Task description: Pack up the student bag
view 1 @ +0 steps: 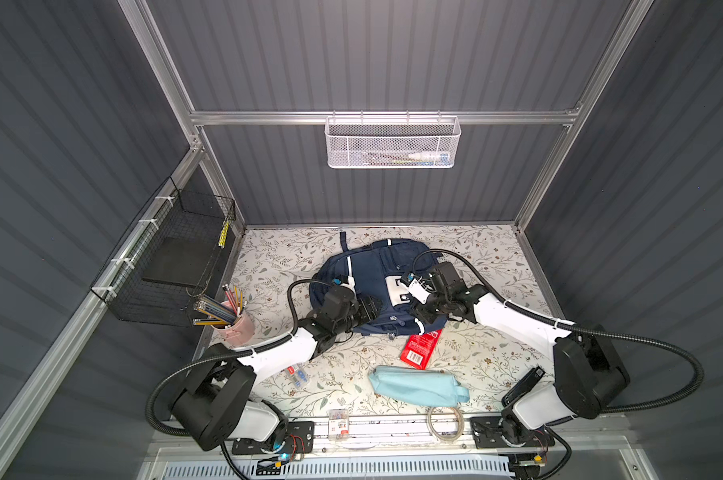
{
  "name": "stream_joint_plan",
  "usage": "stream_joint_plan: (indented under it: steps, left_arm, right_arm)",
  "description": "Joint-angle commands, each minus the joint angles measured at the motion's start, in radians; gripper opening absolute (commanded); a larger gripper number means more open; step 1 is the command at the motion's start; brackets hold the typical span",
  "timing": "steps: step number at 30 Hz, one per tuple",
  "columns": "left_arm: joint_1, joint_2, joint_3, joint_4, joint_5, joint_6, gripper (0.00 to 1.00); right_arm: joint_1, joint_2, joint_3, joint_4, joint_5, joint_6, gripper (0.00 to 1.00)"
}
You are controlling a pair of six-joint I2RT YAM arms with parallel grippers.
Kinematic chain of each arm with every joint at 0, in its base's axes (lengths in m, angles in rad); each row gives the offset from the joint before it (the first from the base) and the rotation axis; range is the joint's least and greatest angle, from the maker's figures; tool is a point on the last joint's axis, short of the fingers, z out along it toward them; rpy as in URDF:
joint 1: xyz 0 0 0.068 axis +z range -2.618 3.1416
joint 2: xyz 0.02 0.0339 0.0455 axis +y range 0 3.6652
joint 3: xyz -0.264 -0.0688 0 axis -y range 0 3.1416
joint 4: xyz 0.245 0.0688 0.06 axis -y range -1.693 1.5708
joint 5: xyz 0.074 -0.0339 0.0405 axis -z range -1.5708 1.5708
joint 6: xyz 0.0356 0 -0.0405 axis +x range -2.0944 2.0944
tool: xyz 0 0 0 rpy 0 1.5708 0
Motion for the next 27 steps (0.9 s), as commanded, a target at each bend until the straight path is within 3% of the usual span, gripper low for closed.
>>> stream_joint_plan:
  steps: [1, 7, 9, 11, 12, 19, 24, 27]
  left_arm:
    - [-0.038, 0.012, -0.015, 0.035, -0.046, 0.0, 0.69]
    - [-0.046, 0.002, -0.056, 0.022, -0.085, 0.004, 0.64]
    - [-0.046, -0.001, -0.057, 0.028, -0.083, 0.004, 0.6]
    - [-0.048, 0.001, -0.056, 0.039, -0.074, 0.003, 0.54]
    - [-0.051, 0.002, -0.054, 0.038, -0.073, 0.006, 0.54]
    - [-0.15, 0.017, 0.046, -0.111, -0.211, 0.131, 0.57]
    - [-0.154, 0.051, 0.077, -0.168, -0.32, 0.201, 0.57]
    - [-0.158, 0.088, 0.11, -0.176, -0.324, 0.234, 0.58]
  right_arm:
    - [0.025, 0.054, 0.037, -0.037, 0.033, -0.144, 0.56]
    - [0.074, 0.154, 0.016, 0.076, 0.176, -0.213, 0.54]
    - [0.083, 0.184, 0.034, 0.094, 0.192, -0.223, 0.36]
    - [0.084, 0.209, 0.084, 0.055, 0.178, -0.191, 0.05]
    - [0.084, 0.211, 0.098, 0.039, 0.164, -0.176, 0.0]
    - [0.083, 0.112, 0.064, 0.119, 0.018, -0.063, 0.0]
    - [0.081, 0.069, 0.012, 0.182, -0.025, -0.04, 0.0]
    - [0.083, 0.068, 0.028, 0.171, -0.071, 0.003, 0.0]
